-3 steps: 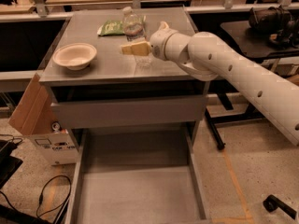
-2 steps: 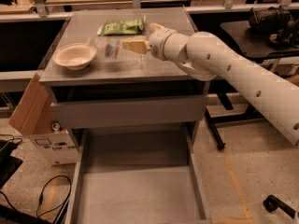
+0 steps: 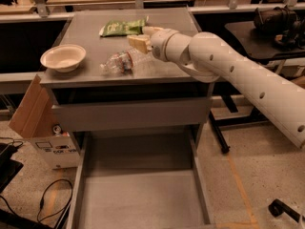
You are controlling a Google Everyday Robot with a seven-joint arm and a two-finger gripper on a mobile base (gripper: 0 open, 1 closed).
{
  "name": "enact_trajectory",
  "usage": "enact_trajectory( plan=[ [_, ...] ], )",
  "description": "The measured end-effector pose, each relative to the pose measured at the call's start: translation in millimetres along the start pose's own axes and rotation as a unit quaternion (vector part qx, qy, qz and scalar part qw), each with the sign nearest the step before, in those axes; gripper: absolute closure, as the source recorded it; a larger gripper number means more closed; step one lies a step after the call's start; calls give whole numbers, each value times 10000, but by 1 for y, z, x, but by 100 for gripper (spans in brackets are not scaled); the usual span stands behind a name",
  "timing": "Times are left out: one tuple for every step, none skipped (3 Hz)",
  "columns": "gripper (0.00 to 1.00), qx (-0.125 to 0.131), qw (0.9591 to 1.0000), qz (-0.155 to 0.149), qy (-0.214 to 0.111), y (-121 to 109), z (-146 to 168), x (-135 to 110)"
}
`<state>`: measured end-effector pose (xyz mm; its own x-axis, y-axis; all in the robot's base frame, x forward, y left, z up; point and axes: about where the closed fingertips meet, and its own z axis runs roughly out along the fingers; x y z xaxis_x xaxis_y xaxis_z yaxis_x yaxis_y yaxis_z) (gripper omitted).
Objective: Pick water bottle from middle drawer and place on counter
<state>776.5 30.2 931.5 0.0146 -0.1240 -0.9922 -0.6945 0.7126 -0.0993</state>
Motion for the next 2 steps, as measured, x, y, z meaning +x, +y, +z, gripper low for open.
enact_trajectory(
  plan=[
    [24, -17, 10000, 1, -2, 2, 1, 0],
    [0, -41, 10000, 2, -5, 5, 4, -1]
  ],
)
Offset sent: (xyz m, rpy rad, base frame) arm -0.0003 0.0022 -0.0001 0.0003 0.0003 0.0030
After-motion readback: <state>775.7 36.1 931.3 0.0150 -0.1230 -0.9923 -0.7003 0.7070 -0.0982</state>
